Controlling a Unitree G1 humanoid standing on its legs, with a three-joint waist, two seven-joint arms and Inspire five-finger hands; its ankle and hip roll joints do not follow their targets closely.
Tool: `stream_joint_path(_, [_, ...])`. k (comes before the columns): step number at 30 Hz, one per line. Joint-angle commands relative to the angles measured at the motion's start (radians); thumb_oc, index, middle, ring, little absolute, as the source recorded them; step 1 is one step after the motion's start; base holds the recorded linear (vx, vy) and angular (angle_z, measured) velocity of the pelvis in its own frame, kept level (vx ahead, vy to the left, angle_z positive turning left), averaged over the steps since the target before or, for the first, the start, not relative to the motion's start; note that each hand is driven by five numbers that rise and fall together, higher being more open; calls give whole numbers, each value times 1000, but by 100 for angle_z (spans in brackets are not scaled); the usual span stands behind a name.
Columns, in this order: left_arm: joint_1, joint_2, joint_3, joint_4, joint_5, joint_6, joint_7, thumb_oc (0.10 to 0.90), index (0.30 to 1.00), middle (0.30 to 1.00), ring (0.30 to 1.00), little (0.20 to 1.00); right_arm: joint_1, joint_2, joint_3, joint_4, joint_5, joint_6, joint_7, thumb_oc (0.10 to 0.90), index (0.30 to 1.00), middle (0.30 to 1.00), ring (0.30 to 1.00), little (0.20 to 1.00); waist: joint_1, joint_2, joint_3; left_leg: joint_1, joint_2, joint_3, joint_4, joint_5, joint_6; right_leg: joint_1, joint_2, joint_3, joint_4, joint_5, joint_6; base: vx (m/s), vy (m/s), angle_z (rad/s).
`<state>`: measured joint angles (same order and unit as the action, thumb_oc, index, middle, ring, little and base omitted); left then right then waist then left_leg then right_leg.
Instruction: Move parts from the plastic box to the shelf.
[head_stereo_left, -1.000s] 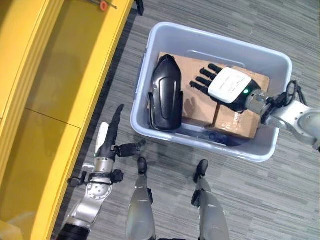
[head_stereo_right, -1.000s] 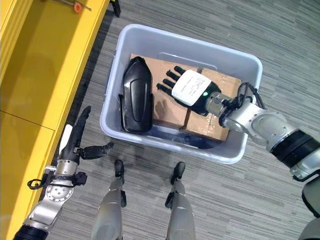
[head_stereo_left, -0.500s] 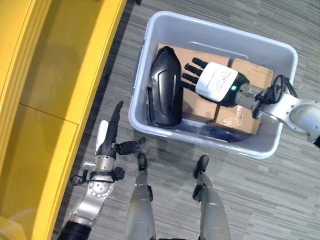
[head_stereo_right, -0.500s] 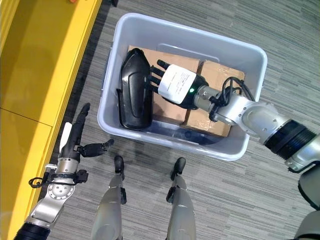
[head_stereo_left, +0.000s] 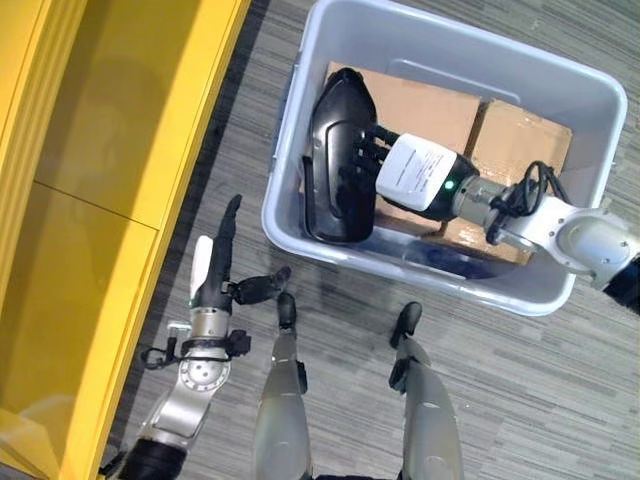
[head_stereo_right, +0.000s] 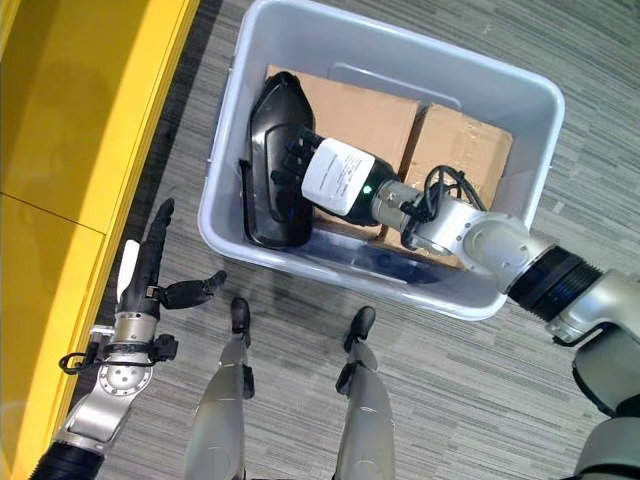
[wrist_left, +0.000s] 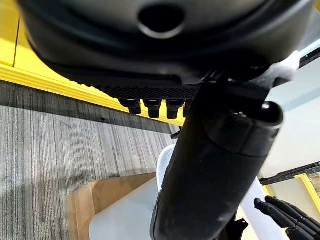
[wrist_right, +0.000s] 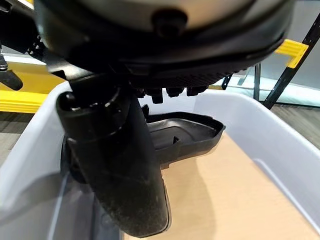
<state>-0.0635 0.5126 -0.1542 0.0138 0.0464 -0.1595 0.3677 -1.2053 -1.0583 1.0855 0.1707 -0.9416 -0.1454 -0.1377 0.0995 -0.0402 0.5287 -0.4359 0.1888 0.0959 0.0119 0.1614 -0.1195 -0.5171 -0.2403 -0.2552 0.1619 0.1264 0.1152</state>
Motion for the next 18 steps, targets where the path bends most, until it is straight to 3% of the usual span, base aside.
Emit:
stream_joint_path(1, [1, 36, 18, -116, 35, -77, 66, 900, 1000, 1000, 1000, 1000, -81, -2, -35, 20, 12, 31, -48, 900, 1000, 1000, 1000, 1000, 10, -21, -9, 21, 70, -8, -27, 18, -35, 28, -17, 10, 38, -39, 36, 0, 0, 0])
stream_joint_path(10, [1, 40, -2, -116, 11, -96, 73, 900, 1000, 1000, 1000, 1000, -94, 42, 39, 226, 4, 59, -70, 900, 1000, 1000, 1000, 1000, 25, -4, -9, -76, 62, -35, -18, 24, -32, -62, -22, 0, 65, -44, 34, 15, -12, 6])
stream_joint_path(18, [12, 41, -12, -120, -27, -118, 75, 900, 1000, 1000, 1000, 1000, -135, 78, 115, 500, 19, 95, -100, 900, 1000, 1000, 1000, 1000, 49, 35, -9, -212, 44, -71, 14, 21, -26, -202, -38, 5, 132, -65, 34, 28, -15, 12])
